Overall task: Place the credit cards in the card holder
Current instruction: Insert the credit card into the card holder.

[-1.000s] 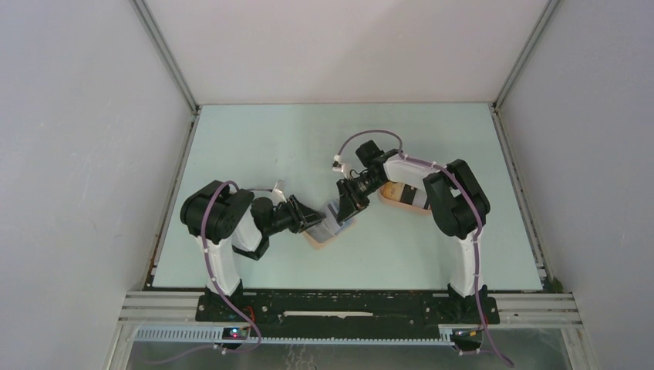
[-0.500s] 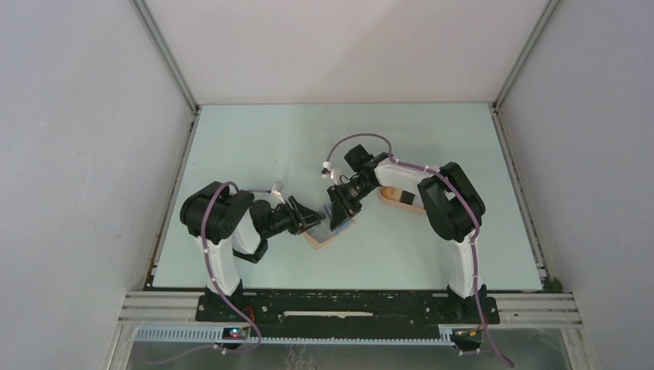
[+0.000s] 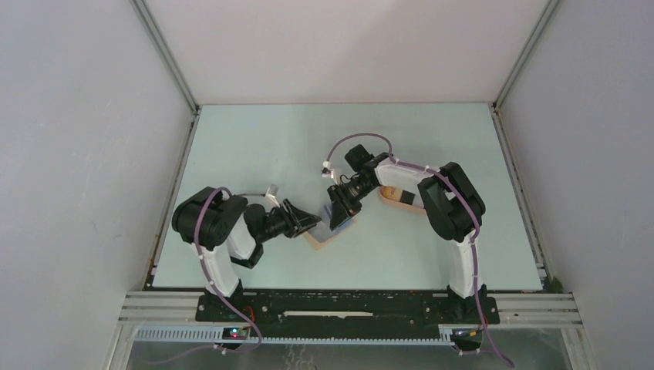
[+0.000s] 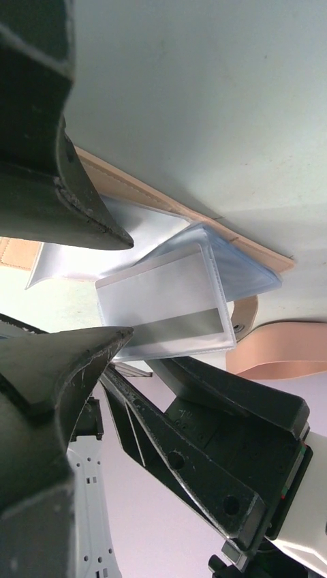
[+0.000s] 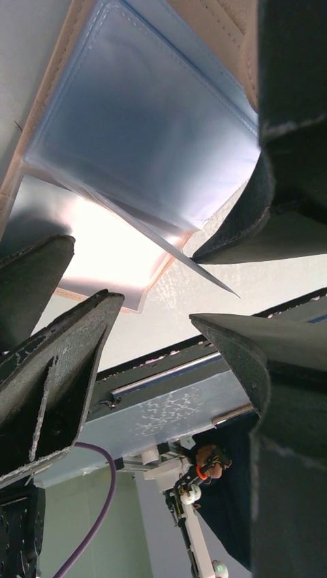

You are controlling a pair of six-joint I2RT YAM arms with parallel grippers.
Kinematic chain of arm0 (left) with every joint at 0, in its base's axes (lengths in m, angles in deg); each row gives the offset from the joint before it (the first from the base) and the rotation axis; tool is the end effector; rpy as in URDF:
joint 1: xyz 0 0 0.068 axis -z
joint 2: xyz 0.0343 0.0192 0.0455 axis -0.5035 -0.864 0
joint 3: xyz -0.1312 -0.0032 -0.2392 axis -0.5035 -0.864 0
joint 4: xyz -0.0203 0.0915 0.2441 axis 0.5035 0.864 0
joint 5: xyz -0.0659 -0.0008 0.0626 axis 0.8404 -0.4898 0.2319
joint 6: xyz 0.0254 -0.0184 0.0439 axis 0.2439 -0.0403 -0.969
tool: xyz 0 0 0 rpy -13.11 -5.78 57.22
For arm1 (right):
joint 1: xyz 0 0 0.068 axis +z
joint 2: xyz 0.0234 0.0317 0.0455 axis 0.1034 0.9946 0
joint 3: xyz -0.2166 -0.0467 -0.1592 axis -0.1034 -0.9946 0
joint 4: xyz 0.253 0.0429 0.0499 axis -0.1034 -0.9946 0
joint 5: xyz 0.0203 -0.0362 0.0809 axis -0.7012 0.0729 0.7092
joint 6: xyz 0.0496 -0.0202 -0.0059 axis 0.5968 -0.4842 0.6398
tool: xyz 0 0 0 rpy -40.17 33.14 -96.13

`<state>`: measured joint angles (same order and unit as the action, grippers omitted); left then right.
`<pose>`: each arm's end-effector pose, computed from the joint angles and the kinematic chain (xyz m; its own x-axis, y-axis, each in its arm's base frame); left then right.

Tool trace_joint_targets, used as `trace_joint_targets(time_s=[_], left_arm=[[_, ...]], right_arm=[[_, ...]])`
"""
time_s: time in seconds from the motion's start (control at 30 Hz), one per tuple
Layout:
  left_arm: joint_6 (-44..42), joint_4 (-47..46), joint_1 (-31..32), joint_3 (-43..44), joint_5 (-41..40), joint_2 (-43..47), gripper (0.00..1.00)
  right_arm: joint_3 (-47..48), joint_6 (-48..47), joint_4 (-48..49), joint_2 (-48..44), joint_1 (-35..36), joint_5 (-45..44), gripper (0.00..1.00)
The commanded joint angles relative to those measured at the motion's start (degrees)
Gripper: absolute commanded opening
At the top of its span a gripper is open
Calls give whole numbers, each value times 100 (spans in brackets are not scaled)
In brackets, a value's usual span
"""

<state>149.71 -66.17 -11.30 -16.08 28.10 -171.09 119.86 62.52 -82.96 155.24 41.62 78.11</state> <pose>0.2064 -0.0914 0.0856 -0.8120 -0.5137 -0.2772 0.0852 0.3655 -0.9269 0.3100 0.2578 0.1525 -0.7315 -0.5869 -0.3470 -0.5968 0.3050 0.7422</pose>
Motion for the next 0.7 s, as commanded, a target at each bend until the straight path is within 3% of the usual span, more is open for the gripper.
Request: trace_joint_targets(time_s=[0.0,0.37,0.67], left_arm=[[-78,-218,-57,-139,-45,246,49],[-111,-221,-56,-233,-26,231,32],[-159,-260,-78,-518,-140,350,33]], right_arm=[[138,-89,95,-237,105,9,41],[186,-244,90,-400,457,-512,42],[217,-298,43,-338,569,-509,43]])
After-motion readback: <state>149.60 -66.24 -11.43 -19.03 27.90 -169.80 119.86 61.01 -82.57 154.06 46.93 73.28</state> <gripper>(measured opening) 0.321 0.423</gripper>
